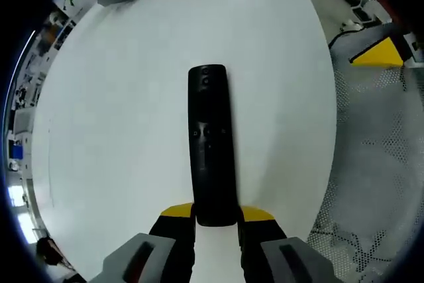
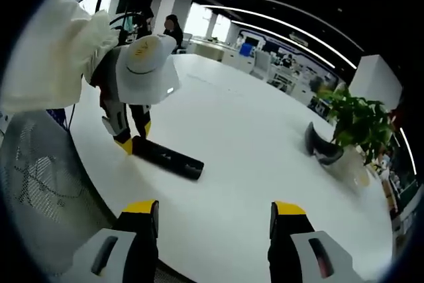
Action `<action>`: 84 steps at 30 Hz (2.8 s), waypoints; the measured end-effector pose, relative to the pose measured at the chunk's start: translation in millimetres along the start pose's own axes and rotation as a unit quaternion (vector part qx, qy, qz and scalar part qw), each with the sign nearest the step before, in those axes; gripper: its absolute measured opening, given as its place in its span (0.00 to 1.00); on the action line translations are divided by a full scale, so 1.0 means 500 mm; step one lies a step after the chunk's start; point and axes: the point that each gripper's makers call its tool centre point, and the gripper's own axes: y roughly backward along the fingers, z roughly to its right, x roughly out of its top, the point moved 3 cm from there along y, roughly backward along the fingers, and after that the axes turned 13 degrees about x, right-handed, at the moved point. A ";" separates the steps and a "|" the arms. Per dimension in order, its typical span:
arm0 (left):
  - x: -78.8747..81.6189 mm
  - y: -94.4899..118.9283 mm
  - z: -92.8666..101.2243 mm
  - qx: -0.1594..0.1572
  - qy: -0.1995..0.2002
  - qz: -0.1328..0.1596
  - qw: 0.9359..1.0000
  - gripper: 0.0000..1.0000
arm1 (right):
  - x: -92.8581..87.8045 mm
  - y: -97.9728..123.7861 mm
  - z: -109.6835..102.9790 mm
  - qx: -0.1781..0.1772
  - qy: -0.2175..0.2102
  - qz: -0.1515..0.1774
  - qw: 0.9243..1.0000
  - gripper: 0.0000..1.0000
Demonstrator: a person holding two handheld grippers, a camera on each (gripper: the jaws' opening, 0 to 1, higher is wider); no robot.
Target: Press the specified remote control buttons in sequence, fully releasing each button before pressing the next.
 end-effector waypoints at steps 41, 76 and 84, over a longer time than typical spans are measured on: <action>-0.012 0.018 0.063 -0.012 -0.034 0.059 0.998 0.24 | -0.025 -0.019 -0.050 0.088 -0.032 -0.025 0.995 0.49; -0.022 0.046 0.159 -0.016 -0.027 0.076 0.997 0.23 | 0.049 -0.041 -0.065 0.185 -0.144 0.021 0.972 0.13; -0.031 0.050 0.169 -0.014 0.010 0.097 0.995 0.23 | 0.022 -0.072 -0.056 0.183 -0.177 -0.002 0.967 0.00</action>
